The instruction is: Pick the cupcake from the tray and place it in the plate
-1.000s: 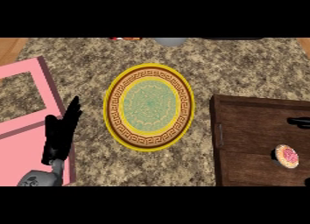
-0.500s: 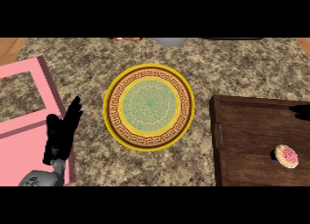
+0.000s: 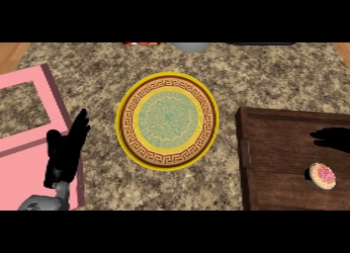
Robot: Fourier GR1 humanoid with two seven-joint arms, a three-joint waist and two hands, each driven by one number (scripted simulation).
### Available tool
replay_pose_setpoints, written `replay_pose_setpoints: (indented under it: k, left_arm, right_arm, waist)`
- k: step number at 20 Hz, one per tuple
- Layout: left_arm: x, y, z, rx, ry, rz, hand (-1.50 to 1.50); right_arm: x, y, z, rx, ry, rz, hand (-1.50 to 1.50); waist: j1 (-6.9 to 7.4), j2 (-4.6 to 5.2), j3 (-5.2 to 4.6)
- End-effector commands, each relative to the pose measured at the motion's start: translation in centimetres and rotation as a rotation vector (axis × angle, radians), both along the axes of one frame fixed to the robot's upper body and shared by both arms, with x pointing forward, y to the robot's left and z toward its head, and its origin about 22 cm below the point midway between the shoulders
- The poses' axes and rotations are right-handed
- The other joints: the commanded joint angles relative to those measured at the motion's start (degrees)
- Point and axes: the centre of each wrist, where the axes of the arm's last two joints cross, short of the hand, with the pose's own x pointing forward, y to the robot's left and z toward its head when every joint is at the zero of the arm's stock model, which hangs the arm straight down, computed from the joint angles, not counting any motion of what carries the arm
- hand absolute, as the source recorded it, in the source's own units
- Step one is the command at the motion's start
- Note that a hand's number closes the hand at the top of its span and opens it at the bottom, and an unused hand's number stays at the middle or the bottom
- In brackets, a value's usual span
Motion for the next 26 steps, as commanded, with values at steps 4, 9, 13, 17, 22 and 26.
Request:
replay_pose_setpoints:
  k: [4,9,13,17,22,26]
  left_arm:
    - [0.8,0.4,-0.6,0.010,0.005,0.000,0.00]
    - [-0.5,-0.9,0.5,0.015,0.006,-0.001,0.00]
    - [0.3,0.0,-0.9,0.000,0.023,-0.001,0.00]
    - [-1.8,-2.1,-1.6,-0.003,0.021,-0.006,0.00]
    - [-0.3,0.8,1.0,0.011,0.001,0.000,0.00]
    - [-0.3,-1.5,-0.2,-0.005,0.015,0.002,0.00]
  right_arm:
    - [1.6,1.9,-1.9,-0.030,0.060,0.048,-1.50]
    - [2.4,1.3,-2.9,-0.038,0.091,0.040,-1.50]
    - [2.0,2.4,-3.0,-0.073,0.084,0.054,-1.50]
    - [0.9,3.3,-4.2,-0.053,0.096,0.054,-1.50]
    - [1.9,4.4,-4.3,-0.075,0.111,0.059,-1.50]
    - [2.5,3.6,-4.3,-0.092,0.105,0.058,-1.50]
  waist:
    - [-0.22,0.04,0.01]
    - [0.05,0.02,0.03]
    - [-0.43,-0.02,0.00]
    - [-0.49,-0.12,0.00]
    - [-0.43,-0.10,0.00]
    - [-0.48,-0.08,0.00]
